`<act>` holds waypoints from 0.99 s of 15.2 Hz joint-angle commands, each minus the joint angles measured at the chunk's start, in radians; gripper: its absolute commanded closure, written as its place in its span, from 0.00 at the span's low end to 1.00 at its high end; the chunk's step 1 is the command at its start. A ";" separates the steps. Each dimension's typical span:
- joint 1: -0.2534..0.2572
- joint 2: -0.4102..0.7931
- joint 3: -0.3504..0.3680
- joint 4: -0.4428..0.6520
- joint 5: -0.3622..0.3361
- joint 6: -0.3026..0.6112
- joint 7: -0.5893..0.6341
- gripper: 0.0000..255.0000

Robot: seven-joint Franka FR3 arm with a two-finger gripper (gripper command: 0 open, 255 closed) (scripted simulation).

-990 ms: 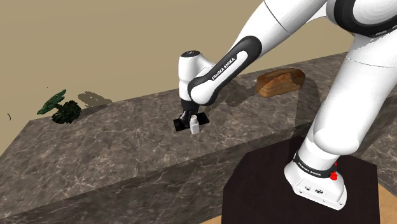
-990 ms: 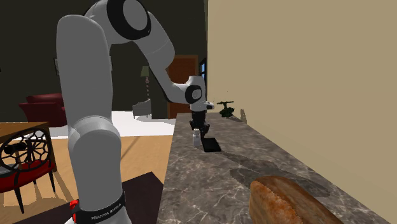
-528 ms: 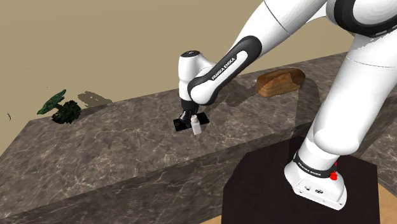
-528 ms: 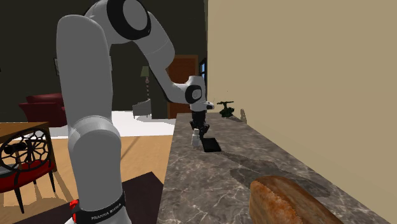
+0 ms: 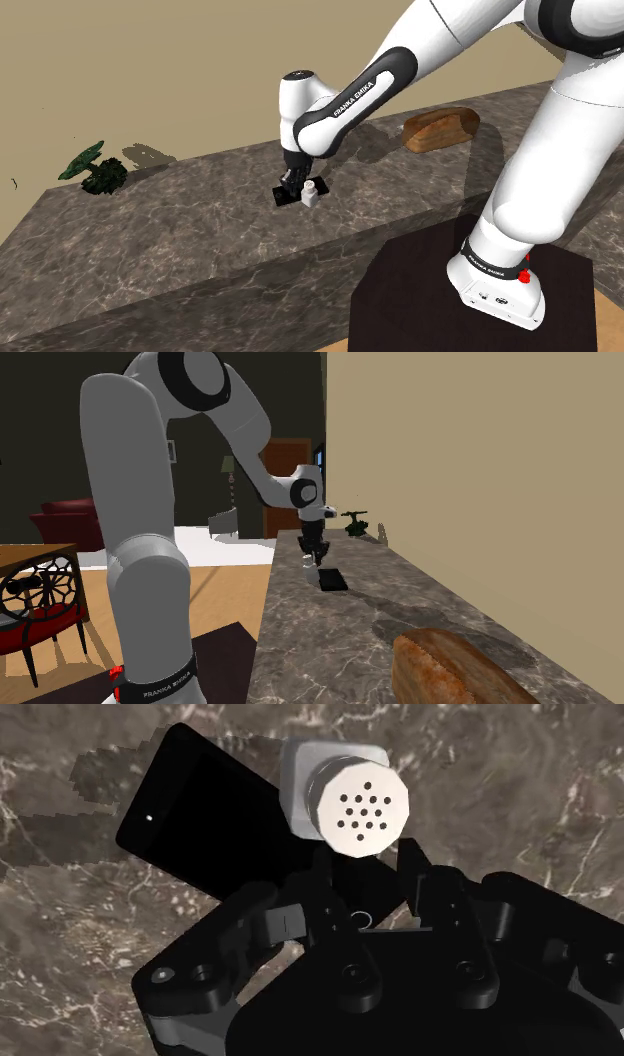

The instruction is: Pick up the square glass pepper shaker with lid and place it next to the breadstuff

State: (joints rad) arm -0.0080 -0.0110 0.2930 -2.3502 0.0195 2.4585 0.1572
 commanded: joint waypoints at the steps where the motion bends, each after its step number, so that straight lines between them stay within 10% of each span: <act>1: 0.009 -0.054 0.011 -0.042 -0.084 0.015 0.048 0.00; 4: 0.013 -0.201 0.066 -0.147 -0.304 0.036 0.176 0.00; 15: -0.028 -0.100 0.076 -0.152 -0.402 0.130 0.244 0.00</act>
State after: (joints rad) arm -0.0358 -0.1111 0.3689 -2.5013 -0.3818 2.5872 0.4008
